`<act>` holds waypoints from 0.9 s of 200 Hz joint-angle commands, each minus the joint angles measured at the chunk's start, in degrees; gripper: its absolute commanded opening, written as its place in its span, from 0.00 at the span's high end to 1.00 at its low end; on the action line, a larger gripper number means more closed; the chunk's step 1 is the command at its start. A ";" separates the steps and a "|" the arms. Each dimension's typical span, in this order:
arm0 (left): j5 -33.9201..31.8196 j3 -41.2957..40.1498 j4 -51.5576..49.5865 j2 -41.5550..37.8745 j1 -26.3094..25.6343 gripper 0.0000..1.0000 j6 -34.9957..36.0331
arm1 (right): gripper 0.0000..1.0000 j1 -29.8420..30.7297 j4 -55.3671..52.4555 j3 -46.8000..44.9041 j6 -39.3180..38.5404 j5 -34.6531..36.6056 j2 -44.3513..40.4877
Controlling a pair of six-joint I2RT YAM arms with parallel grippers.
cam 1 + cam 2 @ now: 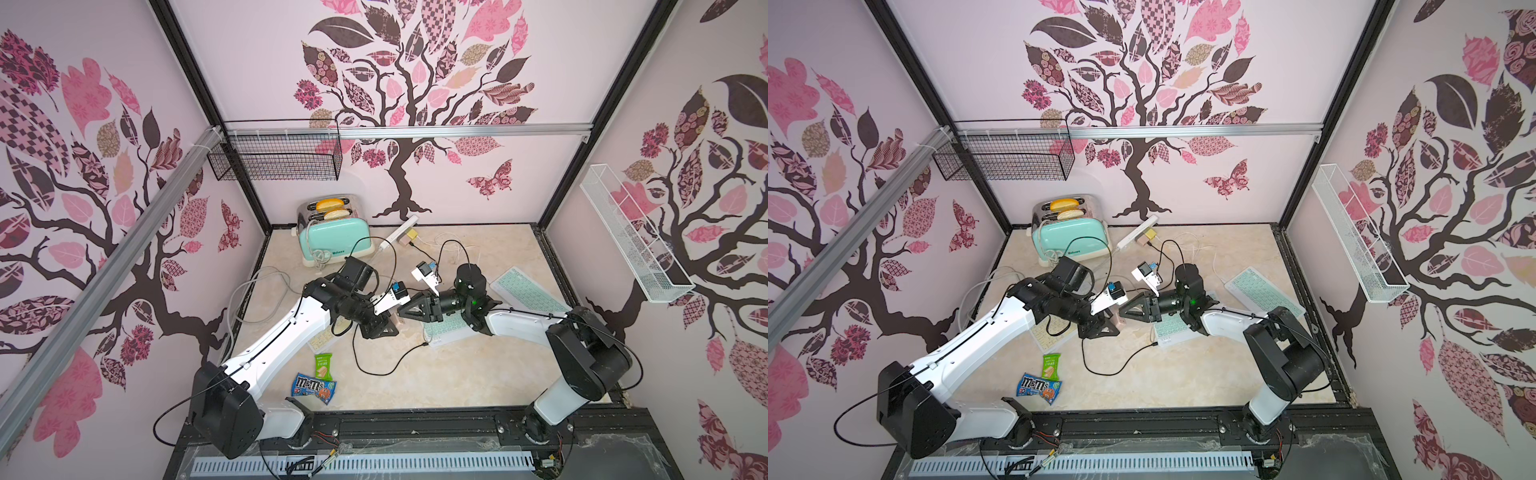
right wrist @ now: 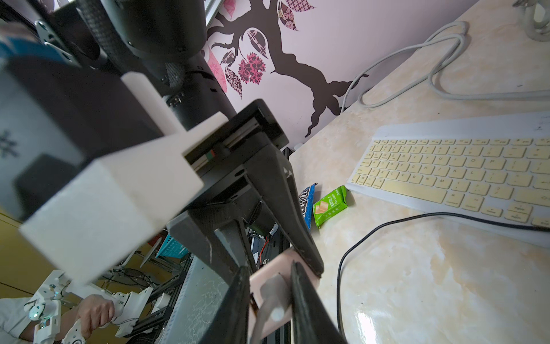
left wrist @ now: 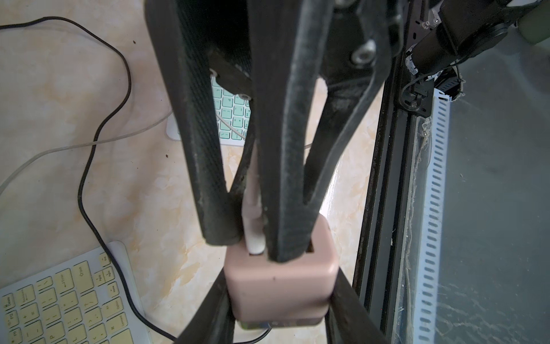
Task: Unplug the wireless keyboard
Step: Remove the power cord from the plug.
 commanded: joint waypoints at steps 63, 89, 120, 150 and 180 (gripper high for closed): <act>3.20 1.58 0.81 -0.68 1.11 1.00 0.82 | 0.79 0.83 2.49 0.66 -0.26 -1.47 1.90; 3.97 1.41 0.92 -0.80 1.52 1.00 0.78 | 0.77 1.07 2.95 0.66 -0.03 -1.30 2.00; 4.71 1.51 0.60 -0.84 1.88 1.00 0.81 | 0.63 1.06 2.34 0.54 -0.70 -1.12 1.83; 5.62 1.73 -0.43 -0.55 2.18 1.00 1.20 | 0.64 1.04 -2.64 1.04 -4.69 -0.95 0.63; 7.17 2.45 -2.40 0.36 2.28 1.00 1.76 | 0.74 1.25 -12.05 2.81 -11.86 -0.21 -0.79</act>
